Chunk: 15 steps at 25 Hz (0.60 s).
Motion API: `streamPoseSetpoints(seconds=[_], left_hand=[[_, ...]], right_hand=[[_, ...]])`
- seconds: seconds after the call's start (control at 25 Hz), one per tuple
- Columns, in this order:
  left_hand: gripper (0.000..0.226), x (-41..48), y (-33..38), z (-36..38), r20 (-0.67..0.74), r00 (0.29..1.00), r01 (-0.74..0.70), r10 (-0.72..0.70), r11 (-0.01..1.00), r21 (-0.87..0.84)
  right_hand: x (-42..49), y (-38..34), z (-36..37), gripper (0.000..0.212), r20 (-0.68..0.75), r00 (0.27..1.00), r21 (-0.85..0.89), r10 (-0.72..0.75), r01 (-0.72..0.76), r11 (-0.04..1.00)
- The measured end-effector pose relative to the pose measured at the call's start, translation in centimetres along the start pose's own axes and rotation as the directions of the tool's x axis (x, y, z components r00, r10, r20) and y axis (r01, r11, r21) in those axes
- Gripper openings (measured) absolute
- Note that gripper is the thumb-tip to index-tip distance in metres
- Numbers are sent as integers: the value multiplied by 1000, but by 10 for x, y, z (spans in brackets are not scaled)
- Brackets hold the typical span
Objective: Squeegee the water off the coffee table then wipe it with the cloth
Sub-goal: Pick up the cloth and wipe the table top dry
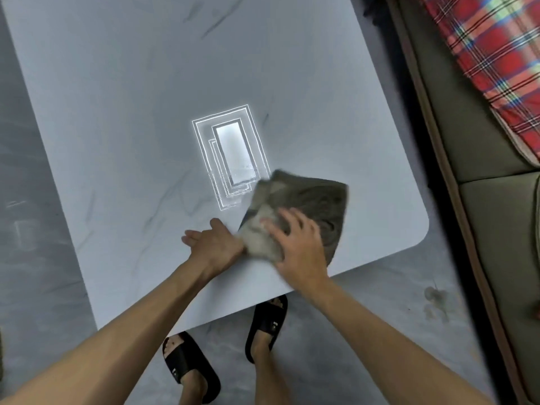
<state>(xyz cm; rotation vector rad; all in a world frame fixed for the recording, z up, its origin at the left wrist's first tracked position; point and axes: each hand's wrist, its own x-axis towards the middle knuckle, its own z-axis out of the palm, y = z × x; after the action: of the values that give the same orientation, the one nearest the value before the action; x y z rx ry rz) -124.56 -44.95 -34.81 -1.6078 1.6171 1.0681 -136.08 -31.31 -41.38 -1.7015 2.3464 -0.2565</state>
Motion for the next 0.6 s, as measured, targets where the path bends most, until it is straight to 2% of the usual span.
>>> streamPoseSetpoints(seconds=[0.04,0.08,0.12,0.16,0.2,0.24,0.28,0.32,0.36,0.4,0.44,0.48,0.52,0.56,0.6], left_hand=[[47,-3,-1,0,-2,1000,5,-5,1000,2],[44,-5,-4,1,0,1000,-1,1,1000,-2],[38,-8,-8,1,14,1000,-18,18,1000,-18],[31,-11,-11,1,38,998,-38,40,998,-42],[27,-13,-15,1,54,996,-62,65,996,-64],[25,-15,-19,0,57,994,-86,91,993,-80],[24,-16,-25,0,40,992,-119,123,989,-89],[24,-15,-33,-2,-5,986,-166,166,982,-93],[23,-15,-44,-4,-72,974,-221,214,970,-98],[20,-14,-55,-7,-146,958,-264,248,958,-107],[15,-13,-69,-13,-225,941,-284,252,951,-121],[10,-11,-85,-20,-303,925,-279,228,950,-138],[7,-9,-101,-27,-373,909,-258,185,953,-157],[7,-7,-118,-34,-428,894,-228,134,958,-176],[7,-5,-136,-40,-464,882,-193,81,961,-198]], right_hand=[[0,17,-4,62,114,955,-12,-275,278,960],[6,42,-11,64,195,869,-12,-456,467,884],[15,67,-21,66,246,806,-29,-538,561,827],[24,90,-30,67,262,792,-43,-552,581,813],[31,110,-39,66,243,829,-50,-504,530,847],[36,126,-46,61,173,899,-58,-402,417,907],[40,133,-52,54,54,974,-49,-222,224,973],[47,131,-54,45,-83,995,-18,46,-48,999],[57,123,-52,40,-180,915,22,362,-364,931],[70,109,-47,40,-235,744,73,626,-629,774],[87,87,-41,42,-252,576,121,778,-779,616],[105,58,-34,46,-246,485,159,839,-834,528],[118,25,-26,49,-223,488,178,844,-831,527],[126,-12,-16,52,-203,567,166,798,-784,599],[128,-52,-4,55,-185,690,133,700,-688,713]])
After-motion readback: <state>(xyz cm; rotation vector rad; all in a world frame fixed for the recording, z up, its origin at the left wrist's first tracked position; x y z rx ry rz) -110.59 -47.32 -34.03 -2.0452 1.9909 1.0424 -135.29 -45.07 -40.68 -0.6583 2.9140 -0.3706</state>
